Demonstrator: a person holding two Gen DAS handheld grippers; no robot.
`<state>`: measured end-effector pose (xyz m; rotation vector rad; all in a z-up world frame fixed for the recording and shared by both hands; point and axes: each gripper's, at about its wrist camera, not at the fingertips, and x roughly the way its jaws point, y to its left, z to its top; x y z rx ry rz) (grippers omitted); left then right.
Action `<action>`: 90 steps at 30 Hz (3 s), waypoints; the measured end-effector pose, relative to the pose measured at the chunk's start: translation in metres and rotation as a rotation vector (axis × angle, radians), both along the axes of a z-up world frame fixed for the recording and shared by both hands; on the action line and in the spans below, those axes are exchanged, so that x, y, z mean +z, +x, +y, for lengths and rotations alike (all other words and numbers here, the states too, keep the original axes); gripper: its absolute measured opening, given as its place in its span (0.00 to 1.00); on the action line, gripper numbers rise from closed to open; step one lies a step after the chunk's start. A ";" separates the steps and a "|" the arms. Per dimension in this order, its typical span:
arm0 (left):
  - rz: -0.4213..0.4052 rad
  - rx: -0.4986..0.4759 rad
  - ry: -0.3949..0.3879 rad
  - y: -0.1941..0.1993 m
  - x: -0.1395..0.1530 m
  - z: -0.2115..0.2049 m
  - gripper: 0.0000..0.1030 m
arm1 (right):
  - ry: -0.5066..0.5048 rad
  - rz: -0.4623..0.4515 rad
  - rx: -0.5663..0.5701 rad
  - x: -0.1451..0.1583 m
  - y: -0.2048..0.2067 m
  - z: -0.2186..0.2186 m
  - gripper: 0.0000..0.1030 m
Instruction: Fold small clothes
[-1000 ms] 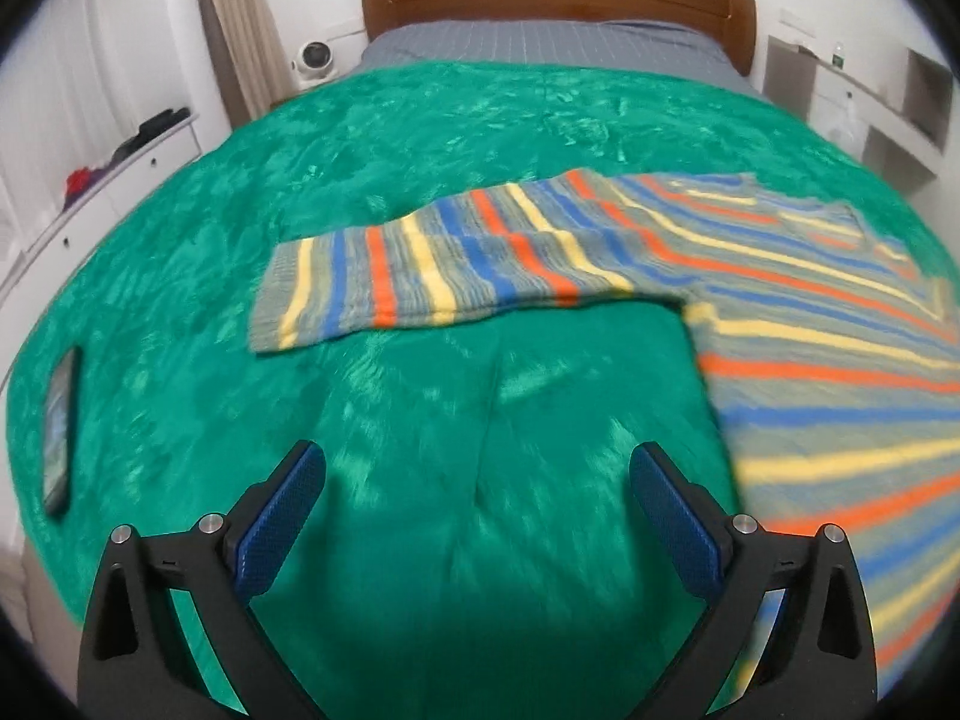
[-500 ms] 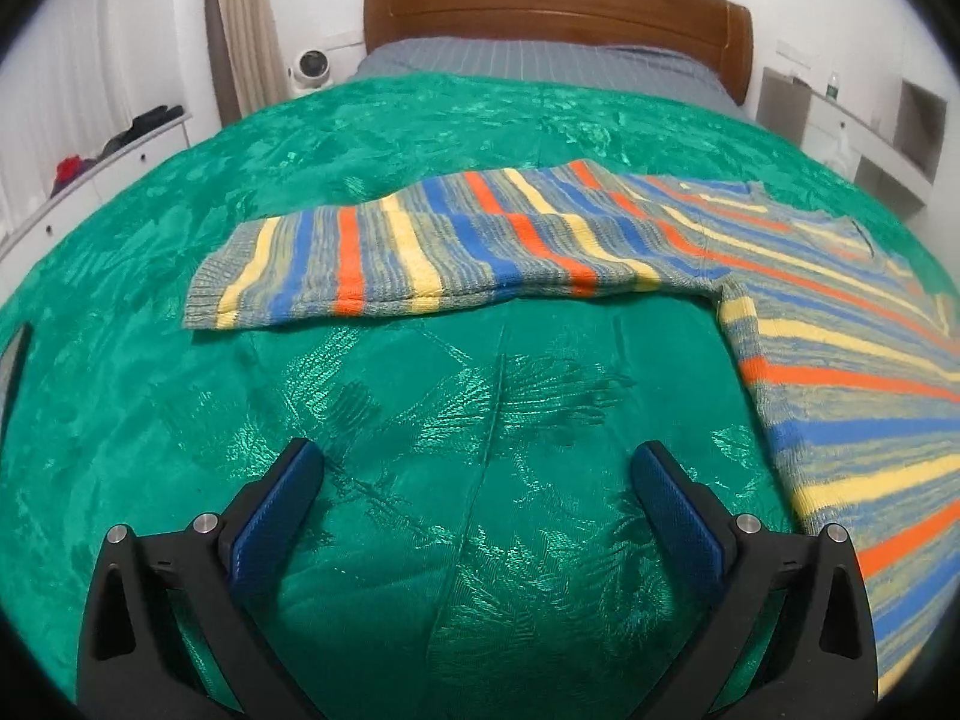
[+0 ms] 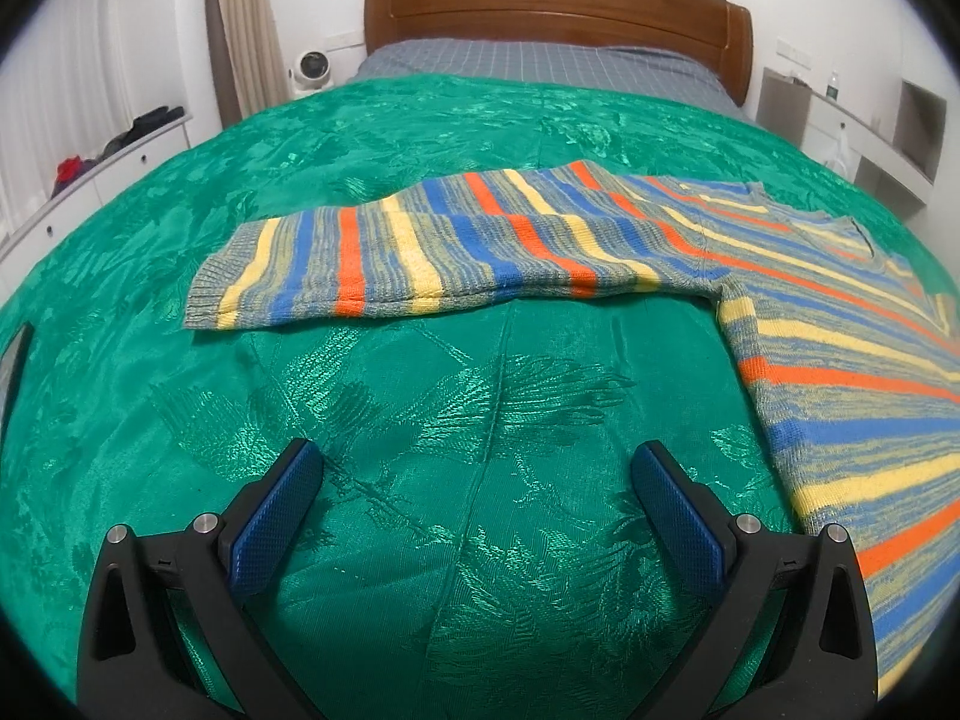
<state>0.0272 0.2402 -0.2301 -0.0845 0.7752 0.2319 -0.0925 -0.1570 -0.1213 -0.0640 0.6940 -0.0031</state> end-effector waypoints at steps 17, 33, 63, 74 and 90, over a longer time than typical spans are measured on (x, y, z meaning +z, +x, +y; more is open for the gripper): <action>0.000 0.000 0.000 0.001 0.000 0.000 1.00 | 0.000 -0.019 -0.024 0.003 -0.011 -0.014 0.99; 0.000 0.000 -0.001 0.000 0.000 0.000 1.00 | -0.037 -0.105 -0.108 0.030 -0.012 -0.054 0.99; 0.102 -0.029 -0.036 0.011 0.001 0.002 1.00 | 0.240 0.042 -0.163 -0.011 -0.006 -0.112 0.99; 0.170 0.020 -0.071 0.019 0.004 0.003 1.00 | 0.223 0.076 -0.104 -0.015 0.000 -0.083 0.99; -0.036 -0.049 -0.163 -0.066 0.111 -0.020 0.99 | 0.283 0.132 -0.128 -0.020 0.143 -0.238 0.99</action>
